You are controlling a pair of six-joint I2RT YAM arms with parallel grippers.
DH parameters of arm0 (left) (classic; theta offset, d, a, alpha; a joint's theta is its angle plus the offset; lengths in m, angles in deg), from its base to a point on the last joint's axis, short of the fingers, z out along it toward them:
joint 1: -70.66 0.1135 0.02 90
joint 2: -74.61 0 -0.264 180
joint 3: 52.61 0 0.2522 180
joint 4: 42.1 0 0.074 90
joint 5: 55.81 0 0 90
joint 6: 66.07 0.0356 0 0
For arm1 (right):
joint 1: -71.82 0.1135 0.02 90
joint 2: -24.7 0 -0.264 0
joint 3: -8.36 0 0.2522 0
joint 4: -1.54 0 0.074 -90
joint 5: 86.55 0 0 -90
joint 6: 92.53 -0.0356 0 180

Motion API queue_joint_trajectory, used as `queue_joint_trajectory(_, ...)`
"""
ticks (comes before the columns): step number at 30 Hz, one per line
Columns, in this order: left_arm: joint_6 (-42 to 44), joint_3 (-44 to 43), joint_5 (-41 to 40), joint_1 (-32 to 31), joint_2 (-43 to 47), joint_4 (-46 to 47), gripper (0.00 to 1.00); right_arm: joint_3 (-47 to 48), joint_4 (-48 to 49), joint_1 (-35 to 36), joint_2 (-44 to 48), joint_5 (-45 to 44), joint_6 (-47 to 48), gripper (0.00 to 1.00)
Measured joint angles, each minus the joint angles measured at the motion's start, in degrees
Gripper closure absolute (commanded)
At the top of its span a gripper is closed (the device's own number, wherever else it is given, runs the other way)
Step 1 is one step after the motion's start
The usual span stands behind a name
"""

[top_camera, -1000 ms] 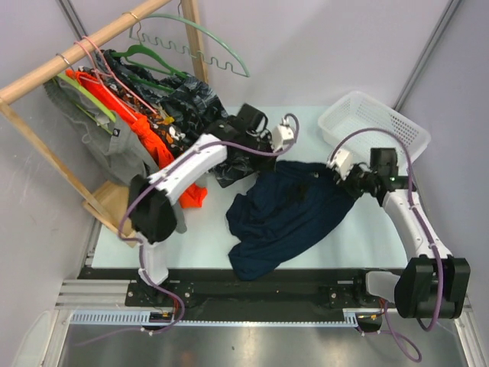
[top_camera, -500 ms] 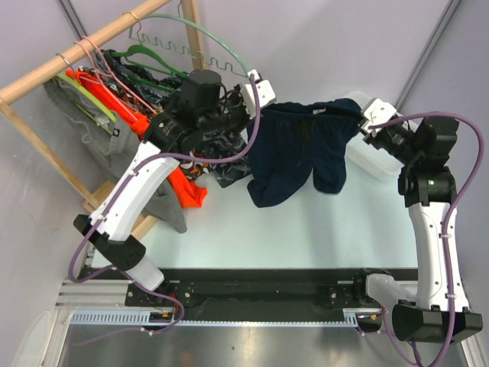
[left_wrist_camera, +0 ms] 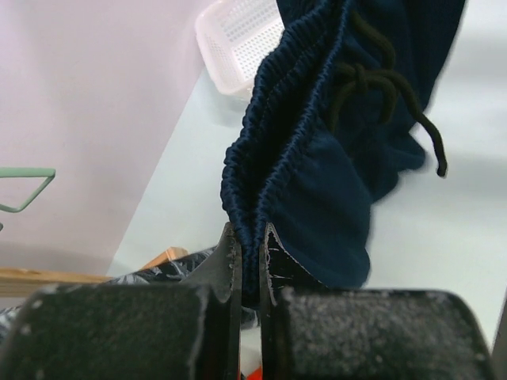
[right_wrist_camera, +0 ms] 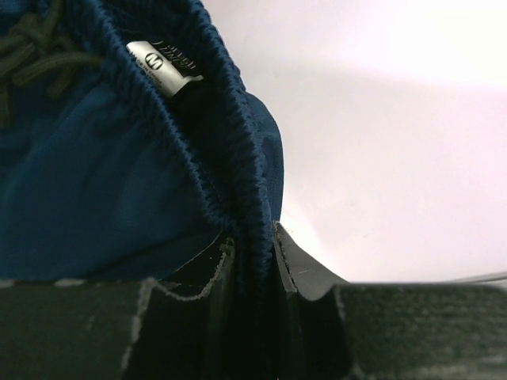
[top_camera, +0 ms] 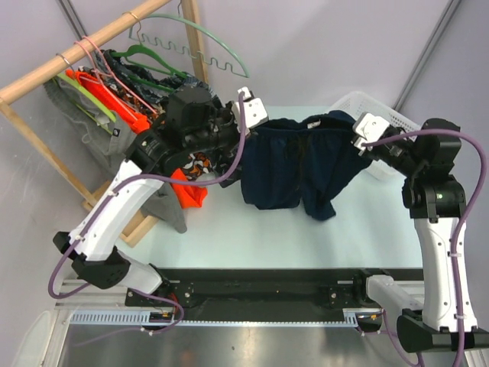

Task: Place the shorts on the hanger

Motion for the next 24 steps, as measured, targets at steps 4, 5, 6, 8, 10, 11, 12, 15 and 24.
queue_joint_trajectory(4,-0.35,13.44,-0.44,0.74,3.41,8.55,1.0,0.28,-1.9,0.04,-3.74,0.11,0.98,0.79)
queue_joint_trajectory(5,-0.35,18.49,-0.52,1.03,4.26,11.02,1.0,-0.04,-2.69,0.15,-5.38,0.55,1.16,0.79)
queue_joint_trajectory(6,-0.33,22.58,-0.61,1.14,4.68,13.07,1.0,-0.7,-3.02,0.28,-6.47,0.79,1.2,0.78)
queue_joint_trajectory(8,-0.22,29.44,-0.66,1.22,4.46,16.24,1.0,-4.37,-3.26,0.76,-9.53,0.96,1.53,0.77)
queue_joint_trajectory(10,0.28,35.82,-0.66,1.29,3.87,19.52,1.0,-9.22,-3.39,1.9,-11.89,0.79,1.88,0.75)
queue_joint_trajectory(11,0.59,38.69,-0.83,1.31,3.67,21.31,1.0,-12.2,-3.67,2.69,-13.0,0.37,2.08,0.73)
queue_joint_trajectory(12,0.85,40.98,-0.87,1.38,3.58,22.43,1.0,-14.16,-4.07,3.34,-13.73,0.07,2.23,0.72)
queue_joint_trajectory(15,2.43,48.48,-0.87,1.55,3.13,26.36,1.0,-22.56,-3.06,6.97,-14.01,-1.36,2.91,0.68)
queue_joint_trajectory(24,6.29,60.85,-0.7,0.35,-0.87,30.45,0.65,-37.16,3.21,13.97,-16.44,-7.13,1.7,0.53)
